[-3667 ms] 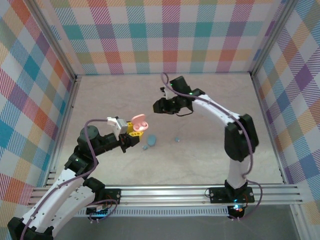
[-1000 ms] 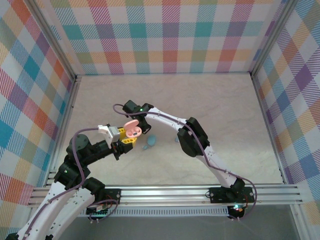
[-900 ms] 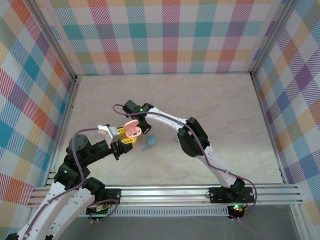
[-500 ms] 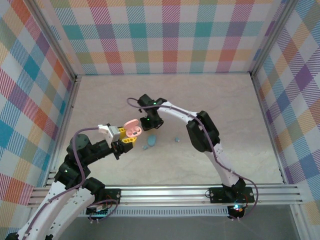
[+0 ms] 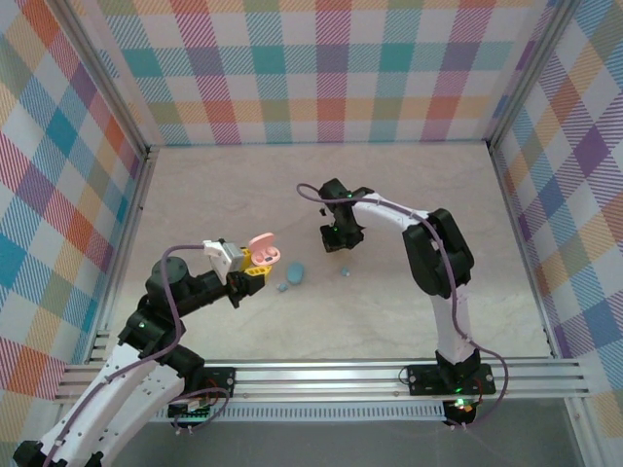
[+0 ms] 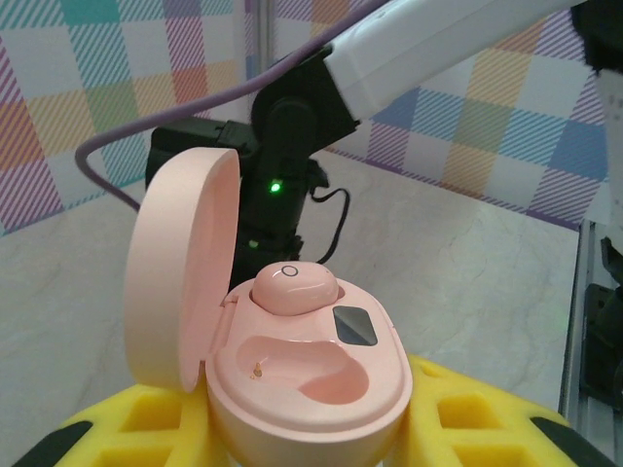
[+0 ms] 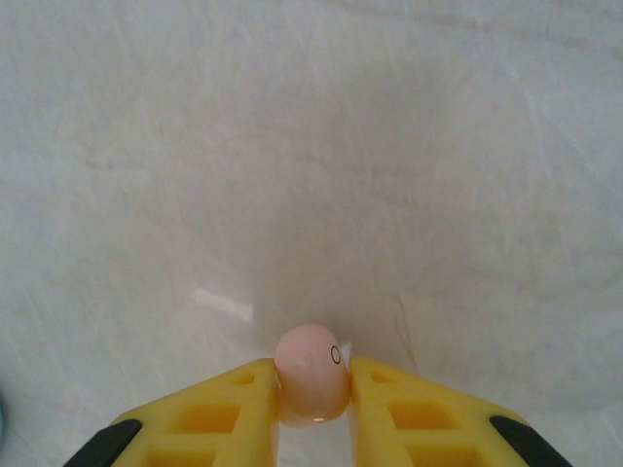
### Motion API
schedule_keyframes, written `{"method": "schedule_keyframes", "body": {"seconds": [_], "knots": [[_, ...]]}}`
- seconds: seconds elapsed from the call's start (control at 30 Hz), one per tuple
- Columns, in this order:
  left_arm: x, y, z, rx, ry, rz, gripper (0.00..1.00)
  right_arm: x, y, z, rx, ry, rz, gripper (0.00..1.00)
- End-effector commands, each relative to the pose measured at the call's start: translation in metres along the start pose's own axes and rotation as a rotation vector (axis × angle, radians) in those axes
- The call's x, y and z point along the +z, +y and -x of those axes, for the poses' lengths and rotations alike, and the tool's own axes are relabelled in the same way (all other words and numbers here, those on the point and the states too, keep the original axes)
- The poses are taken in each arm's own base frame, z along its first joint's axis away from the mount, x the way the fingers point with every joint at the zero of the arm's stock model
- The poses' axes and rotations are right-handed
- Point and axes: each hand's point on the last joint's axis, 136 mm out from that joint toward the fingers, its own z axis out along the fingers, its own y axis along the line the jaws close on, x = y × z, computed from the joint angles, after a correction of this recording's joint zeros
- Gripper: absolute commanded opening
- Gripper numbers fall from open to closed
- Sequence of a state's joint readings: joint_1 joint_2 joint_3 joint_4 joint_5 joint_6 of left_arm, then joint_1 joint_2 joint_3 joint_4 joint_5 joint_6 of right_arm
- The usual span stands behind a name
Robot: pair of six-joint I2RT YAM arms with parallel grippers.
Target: Insert the wireless bluetooth earbuds into the charging case
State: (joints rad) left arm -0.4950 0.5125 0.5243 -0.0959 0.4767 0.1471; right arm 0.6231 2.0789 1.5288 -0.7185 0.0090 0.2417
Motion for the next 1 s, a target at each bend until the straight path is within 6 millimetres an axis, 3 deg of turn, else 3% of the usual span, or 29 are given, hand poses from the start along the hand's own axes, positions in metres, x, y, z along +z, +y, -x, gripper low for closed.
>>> {"method": "schedule_keyframes", "body": {"seconds": [0.0,0.23,0.43,0.63,0.87,0.97], "knots": [[0.004,0.001,0.009,0.02,-0.041,-0.001,0.25,-0.008,0.006,-0.002,-0.038,-0.023,0.019,0.26],[0.007,0.001,0.009,0.021,-0.043,-0.012,0.25,-0.018,0.018,0.002,-0.004,-0.02,0.083,0.42],[0.007,0.001,0.011,0.02,-0.044,-0.013,0.25,-0.041,0.025,0.016,0.062,-0.059,0.178,0.47],[0.007,0.001,0.013,0.023,-0.045,-0.013,0.25,-0.052,0.024,0.026,0.099,-0.075,0.248,0.45],[0.007,0.0,0.011,0.021,-0.039,-0.016,0.25,-0.043,0.029,0.021,-0.06,-0.06,0.299,0.36],[0.007,0.0,0.009,0.018,-0.036,-0.017,0.25,-0.037,0.022,0.018,-0.11,-0.046,0.279,0.36]]}}
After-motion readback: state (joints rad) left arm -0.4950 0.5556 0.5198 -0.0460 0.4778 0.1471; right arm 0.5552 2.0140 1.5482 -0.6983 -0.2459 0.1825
